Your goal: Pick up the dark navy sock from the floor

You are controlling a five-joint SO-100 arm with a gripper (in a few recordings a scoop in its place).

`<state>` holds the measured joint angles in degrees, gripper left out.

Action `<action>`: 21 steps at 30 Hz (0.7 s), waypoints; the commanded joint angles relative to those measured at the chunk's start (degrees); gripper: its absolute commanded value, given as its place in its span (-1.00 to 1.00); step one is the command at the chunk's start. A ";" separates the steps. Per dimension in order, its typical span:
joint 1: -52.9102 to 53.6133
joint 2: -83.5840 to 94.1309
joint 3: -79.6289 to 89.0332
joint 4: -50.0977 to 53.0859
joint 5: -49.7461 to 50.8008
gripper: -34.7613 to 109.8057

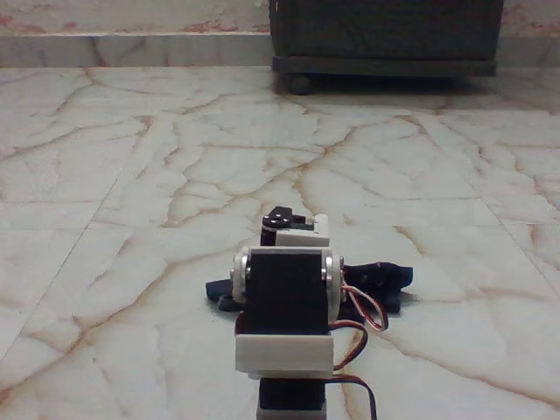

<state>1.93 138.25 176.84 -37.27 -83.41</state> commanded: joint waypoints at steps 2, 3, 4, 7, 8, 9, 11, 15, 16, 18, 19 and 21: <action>-0.09 1.67 -0.18 2.64 -7.21 -0.52; -0.09 1.67 -0.18 2.72 -7.21 -0.52; -0.09 1.67 -0.18 2.81 -7.21 -0.52; -0.26 1.67 -0.18 2.99 -7.29 -0.52; -0.18 1.67 -0.18 3.34 -7.38 -0.52; -0.18 1.67 -0.18 3.34 -7.47 -0.52; 0.00 1.67 -0.18 3.16 -7.38 -0.52; -0.09 1.67 -0.18 4.22 -7.38 -0.52; -0.09 1.67 -0.18 4.66 -7.73 -0.52; 0.09 1.67 -0.18 4.66 -7.38 -0.52; 0.09 1.67 -0.18 4.75 -7.12 -0.52; 0.09 1.67 -0.18 4.83 -6.77 -0.52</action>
<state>1.93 138.25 176.84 -32.70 -90.44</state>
